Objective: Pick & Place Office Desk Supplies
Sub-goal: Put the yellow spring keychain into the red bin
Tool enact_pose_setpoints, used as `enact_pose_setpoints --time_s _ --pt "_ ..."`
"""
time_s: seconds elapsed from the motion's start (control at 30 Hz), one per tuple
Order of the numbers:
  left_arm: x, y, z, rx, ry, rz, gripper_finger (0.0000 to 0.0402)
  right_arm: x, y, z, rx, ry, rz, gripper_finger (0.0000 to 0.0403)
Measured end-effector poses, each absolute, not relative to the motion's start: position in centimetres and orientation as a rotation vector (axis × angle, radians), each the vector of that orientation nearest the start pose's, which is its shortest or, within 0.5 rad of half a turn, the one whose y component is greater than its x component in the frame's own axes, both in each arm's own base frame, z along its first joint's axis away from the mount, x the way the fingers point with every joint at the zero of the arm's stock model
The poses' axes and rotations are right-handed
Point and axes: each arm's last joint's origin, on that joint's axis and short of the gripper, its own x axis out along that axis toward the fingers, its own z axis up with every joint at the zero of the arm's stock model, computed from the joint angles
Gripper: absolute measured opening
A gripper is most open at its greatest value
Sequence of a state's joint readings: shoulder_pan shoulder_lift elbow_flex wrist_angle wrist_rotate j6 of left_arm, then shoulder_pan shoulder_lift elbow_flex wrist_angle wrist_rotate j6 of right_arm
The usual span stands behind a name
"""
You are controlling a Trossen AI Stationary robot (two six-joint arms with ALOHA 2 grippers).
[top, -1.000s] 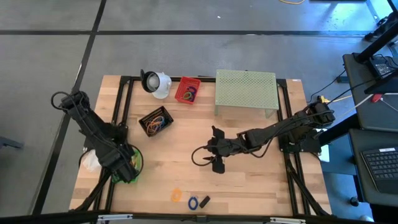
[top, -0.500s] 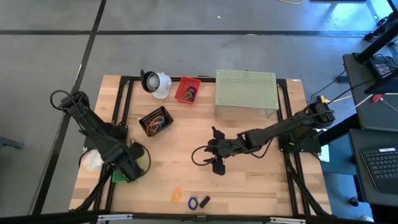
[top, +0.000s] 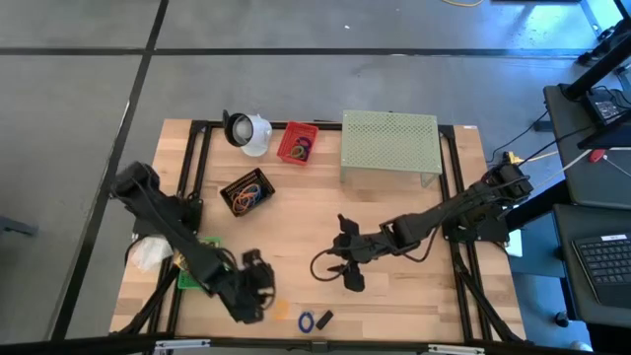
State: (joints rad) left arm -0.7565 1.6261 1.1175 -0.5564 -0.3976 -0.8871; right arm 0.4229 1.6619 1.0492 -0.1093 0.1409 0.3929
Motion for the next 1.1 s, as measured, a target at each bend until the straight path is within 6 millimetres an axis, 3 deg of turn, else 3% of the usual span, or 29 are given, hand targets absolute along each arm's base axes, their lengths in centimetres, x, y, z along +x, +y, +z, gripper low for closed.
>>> enact_pose_setpoints --time_s 0.17,0.33,0.73,0.83,1.03,1.1 --pt "26.4 -23.3 18.6 -0.182 0.893 0.013 0.0157 31.9 14.7 21.1 0.184 0.738 0.140 0.0226" --pt "27.1 -24.0 15.9 -0.143 0.922 0.017 0.0157 31.7 15.2 21.1 0.178 0.740 0.156 0.0226" --pt "27.2 -24.4 12.8 -0.002 1.040 -0.070 0.0152 31.4 15.8 21.1 0.170 0.741 0.175 0.0226" --pt "27.4 -24.2 12.7 -0.022 1.049 -0.046 0.0130 31.4 15.7 21.1 0.162 0.736 0.162 0.0226" --pt "27.9 -23.2 12.8 -0.091 1.109 -0.031 0.0025 31.4 15.6 21.1 0.145 0.721 0.124 0.0226" --pt "28.0 -23.0 12.8 -0.117 1.117 -0.016 0.0015 31.4 15.6 21.1 0.144 0.721 0.123 0.0226"
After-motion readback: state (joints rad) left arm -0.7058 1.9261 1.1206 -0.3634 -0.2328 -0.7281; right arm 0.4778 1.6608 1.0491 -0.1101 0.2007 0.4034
